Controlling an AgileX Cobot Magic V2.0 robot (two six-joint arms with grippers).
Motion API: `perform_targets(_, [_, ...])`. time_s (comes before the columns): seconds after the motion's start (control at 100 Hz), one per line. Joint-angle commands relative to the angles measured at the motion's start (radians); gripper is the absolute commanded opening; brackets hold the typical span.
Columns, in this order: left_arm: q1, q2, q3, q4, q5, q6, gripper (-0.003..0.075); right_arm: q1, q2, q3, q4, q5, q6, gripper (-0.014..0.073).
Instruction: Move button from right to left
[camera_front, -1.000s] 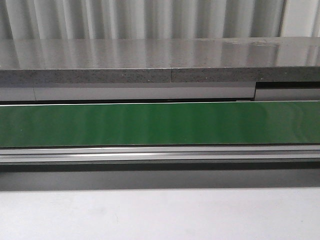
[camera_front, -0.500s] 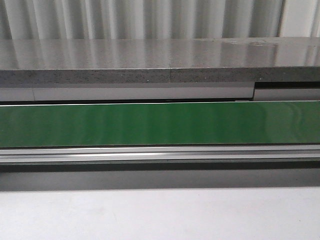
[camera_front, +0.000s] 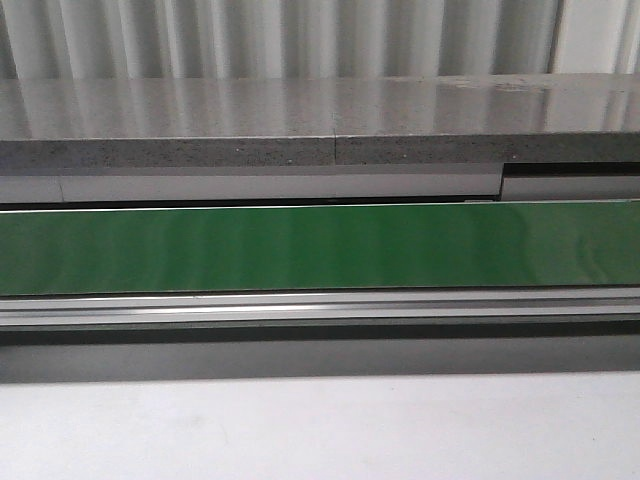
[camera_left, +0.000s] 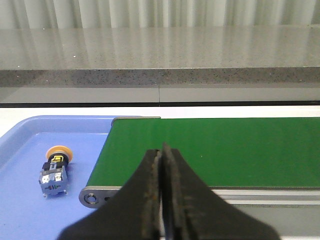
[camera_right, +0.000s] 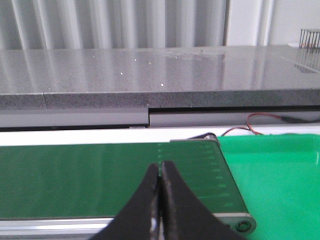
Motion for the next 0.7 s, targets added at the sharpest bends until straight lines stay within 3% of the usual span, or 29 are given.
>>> perform_targets(0.0, [-0.008,-0.035,0.024,-0.007,-0.075,-0.009,-0.0020,-0.006,-0.061,-0.015,-0.022,-0.037,0.009,-0.0067])
perform_targets(0.69, [-0.008,-0.035,0.024,-0.007,-0.077,-0.009,-0.0020,-0.012,-0.108,-0.014,-0.023,0.002,0.009,-0.0067])
